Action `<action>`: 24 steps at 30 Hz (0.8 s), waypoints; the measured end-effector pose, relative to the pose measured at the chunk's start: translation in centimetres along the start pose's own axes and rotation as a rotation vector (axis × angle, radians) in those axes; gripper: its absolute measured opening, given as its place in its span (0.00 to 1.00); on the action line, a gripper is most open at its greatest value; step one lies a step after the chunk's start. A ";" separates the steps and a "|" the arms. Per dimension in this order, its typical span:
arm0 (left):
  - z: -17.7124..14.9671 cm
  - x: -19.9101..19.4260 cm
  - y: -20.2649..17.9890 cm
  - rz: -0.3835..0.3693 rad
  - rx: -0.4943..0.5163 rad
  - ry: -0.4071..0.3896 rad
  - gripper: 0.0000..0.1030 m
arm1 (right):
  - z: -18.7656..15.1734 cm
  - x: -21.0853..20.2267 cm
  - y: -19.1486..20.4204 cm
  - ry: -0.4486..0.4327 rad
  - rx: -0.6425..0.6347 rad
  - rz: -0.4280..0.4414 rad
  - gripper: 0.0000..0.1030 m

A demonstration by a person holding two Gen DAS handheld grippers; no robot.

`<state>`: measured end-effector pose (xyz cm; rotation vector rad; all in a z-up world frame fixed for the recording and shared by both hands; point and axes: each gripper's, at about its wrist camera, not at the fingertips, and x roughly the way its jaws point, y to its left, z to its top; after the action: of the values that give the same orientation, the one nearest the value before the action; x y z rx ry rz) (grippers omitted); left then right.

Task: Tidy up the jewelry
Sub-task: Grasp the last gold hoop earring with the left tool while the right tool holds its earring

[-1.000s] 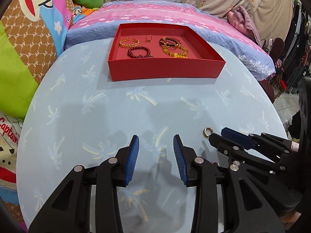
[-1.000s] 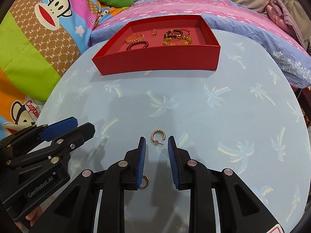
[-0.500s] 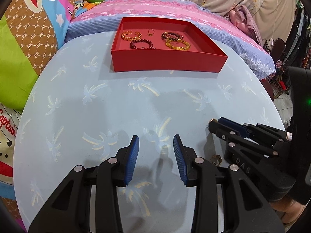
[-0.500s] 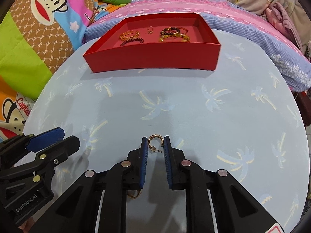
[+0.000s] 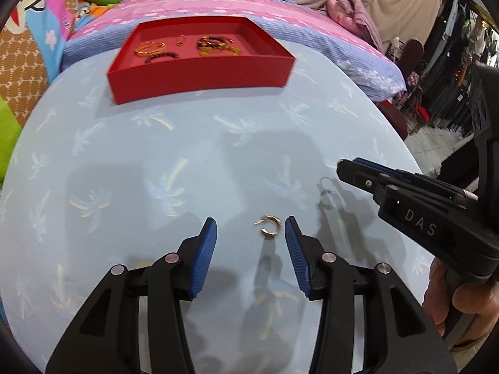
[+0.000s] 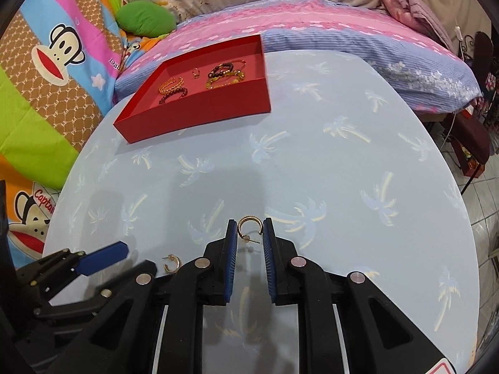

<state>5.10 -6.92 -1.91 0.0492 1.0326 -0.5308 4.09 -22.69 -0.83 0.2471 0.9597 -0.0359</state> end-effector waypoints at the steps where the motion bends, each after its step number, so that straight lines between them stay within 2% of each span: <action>1: -0.1 0.3 -0.3 -0.001 0.003 0.007 0.42 | -0.1 -0.1 -0.1 0.000 0.002 0.000 0.15; 7: -0.2 1.9 -1.4 0.016 0.025 0.022 0.39 | -0.6 -0.4 -0.6 -0.002 0.014 0.007 0.15; 13: 0.1 2.2 -1.6 0.036 0.043 0.010 0.27 | -0.8 -0.3 -0.7 -0.001 0.021 0.014 0.15; 16: -0.1 2.1 -1.6 0.036 0.055 0.010 0.16 | -0.9 -0.2 -0.7 0.002 0.022 0.019 0.15; 24: -0.1 1.5 -1.6 0.011 0.050 0.009 0.15 | -1.0 -0.4 0.2 0.001 0.009 0.039 0.15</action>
<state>4.97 -8.89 -2.86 0.1019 1.0277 -0.5466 3.07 -22.31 -0.99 0.2737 0.9555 -0.0046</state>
